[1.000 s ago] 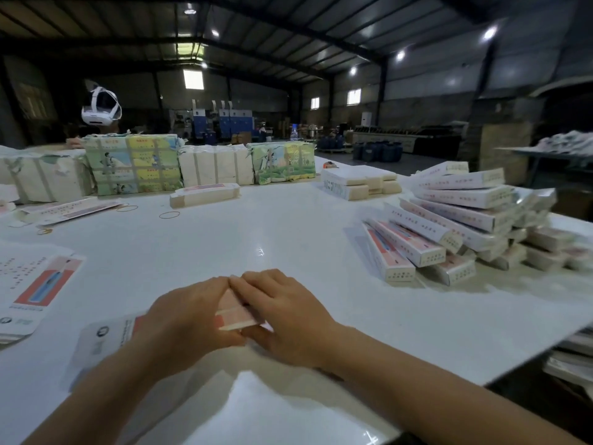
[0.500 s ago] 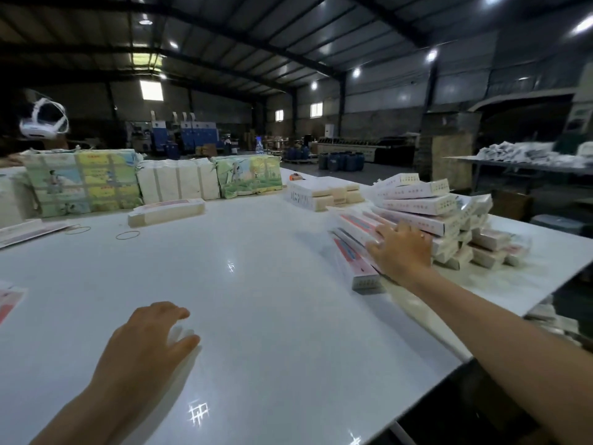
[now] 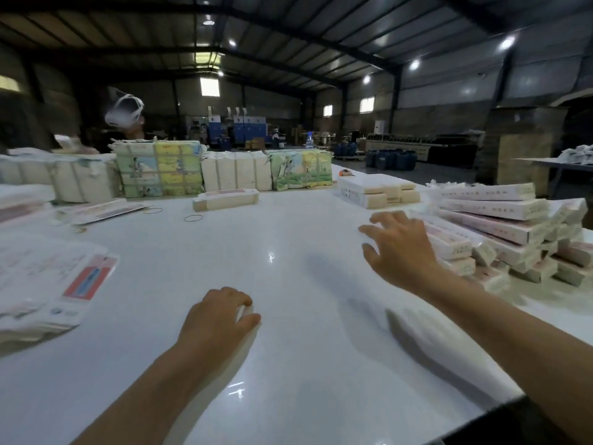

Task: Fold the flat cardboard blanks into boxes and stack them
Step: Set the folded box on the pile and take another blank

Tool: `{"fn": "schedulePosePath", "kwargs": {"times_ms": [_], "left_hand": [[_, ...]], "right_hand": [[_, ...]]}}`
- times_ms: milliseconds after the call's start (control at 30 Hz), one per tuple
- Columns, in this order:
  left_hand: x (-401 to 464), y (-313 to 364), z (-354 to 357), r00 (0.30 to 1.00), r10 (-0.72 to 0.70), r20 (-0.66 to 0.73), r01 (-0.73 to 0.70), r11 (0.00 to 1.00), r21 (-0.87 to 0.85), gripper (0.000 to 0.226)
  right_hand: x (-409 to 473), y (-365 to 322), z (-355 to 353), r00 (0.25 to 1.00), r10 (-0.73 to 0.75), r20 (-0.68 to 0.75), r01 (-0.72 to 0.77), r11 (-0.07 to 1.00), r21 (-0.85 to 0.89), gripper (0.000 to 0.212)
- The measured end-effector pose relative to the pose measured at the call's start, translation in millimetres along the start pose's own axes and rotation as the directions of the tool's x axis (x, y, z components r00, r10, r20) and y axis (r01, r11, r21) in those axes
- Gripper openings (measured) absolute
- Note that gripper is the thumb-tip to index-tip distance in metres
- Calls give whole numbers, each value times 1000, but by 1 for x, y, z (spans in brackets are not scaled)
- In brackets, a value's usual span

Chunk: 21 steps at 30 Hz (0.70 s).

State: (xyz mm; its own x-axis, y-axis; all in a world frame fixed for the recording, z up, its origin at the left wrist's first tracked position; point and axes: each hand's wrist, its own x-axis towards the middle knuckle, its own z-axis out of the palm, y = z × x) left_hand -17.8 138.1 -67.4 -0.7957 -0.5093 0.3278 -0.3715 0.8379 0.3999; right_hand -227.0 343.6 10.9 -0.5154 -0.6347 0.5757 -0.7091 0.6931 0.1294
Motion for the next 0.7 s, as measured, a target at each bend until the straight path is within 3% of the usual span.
{"fn": "schedulePosePath", "kwargs": {"times_ms": [100, 200, 367, 500, 533, 600, 700], "left_hand": [[0, 2, -1, 1000, -5, 20, 4, 999, 36, 35], [-1, 1, -1, 1000, -22, 21, 21, 999, 26, 35], [3, -1, -2, 997, -49, 66, 51, 998, -25, 33], [25, -24, -35, 966, -221, 132, 248, 938, -244, 23], [33, -37, -49, 955, -286, 75, 295, 938, -181, 25], [46, -71, -80, 900, -423, -105, 433, 895, 104, 37], [44, -128, -114, 730, -635, -252, 679, 633, 371, 78]], "right_hand": [[-10, -64, 13, 976, -174, 134, 132, 952, 276, 33], [-22, -103, 37, 938, -265, 223, 201, 941, 272, 32], [-33, -108, 57, 955, -230, 188, 149, 919, 364, 31], [-33, -108, 59, 956, -233, 178, 159, 921, 355, 29], [-32, -109, 59, 955, -237, 180, 163, 922, 350, 29], [-31, -108, 58, 953, -242, 184, 170, 925, 339, 29], [-31, -109, 57, 953, -237, 190, 162, 926, 342, 29]]}}
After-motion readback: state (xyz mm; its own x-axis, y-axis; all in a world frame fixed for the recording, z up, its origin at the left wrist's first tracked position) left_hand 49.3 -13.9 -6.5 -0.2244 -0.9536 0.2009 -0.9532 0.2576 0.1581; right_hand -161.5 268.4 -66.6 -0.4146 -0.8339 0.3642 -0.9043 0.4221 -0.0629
